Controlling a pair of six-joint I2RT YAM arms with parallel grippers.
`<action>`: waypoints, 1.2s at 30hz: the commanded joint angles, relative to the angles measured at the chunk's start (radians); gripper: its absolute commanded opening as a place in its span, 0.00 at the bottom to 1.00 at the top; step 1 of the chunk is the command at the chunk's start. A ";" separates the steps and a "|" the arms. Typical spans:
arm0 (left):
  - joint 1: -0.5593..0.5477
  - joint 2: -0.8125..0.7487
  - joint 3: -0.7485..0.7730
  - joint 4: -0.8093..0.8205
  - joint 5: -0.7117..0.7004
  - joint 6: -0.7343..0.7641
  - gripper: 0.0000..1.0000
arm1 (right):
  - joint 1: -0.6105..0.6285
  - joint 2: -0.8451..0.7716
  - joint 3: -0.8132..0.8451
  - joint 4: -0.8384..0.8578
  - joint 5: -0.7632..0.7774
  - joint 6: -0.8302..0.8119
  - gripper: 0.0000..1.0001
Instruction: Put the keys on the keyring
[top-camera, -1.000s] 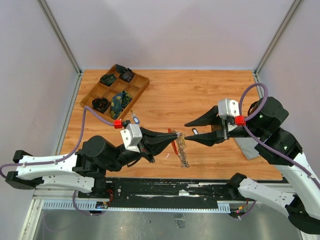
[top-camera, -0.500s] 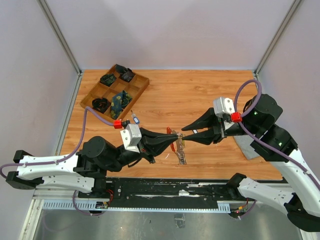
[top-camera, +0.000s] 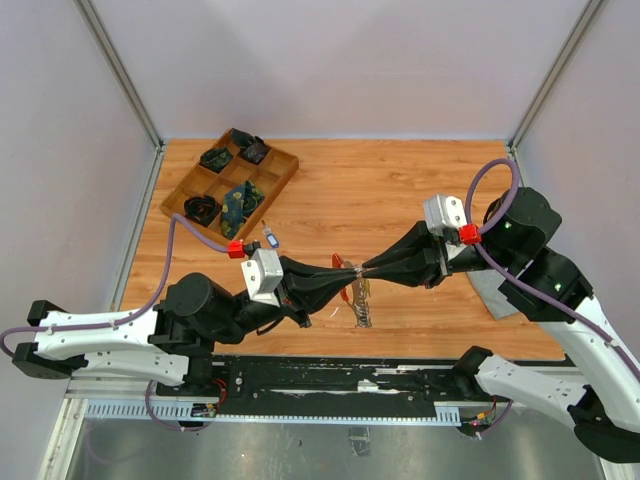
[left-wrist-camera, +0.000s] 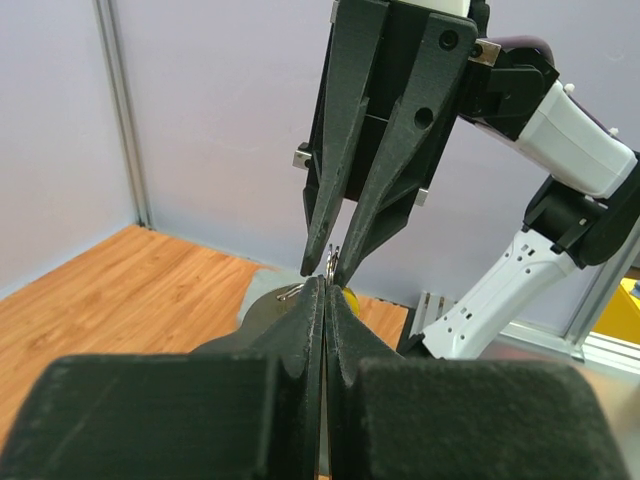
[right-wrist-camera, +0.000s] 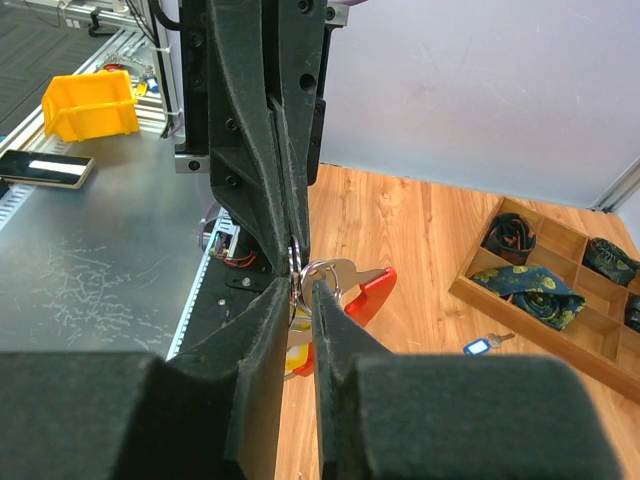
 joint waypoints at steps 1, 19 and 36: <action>-0.007 -0.005 0.002 0.073 0.009 -0.005 0.01 | 0.022 0.003 0.000 0.000 -0.040 0.004 0.12; -0.007 -0.036 -0.010 0.006 -0.064 0.014 0.42 | 0.022 0.059 0.171 -0.351 0.094 -0.160 0.01; -0.006 0.036 0.050 -0.177 -0.101 0.054 0.61 | 0.108 0.252 0.489 -0.917 0.422 -0.324 0.01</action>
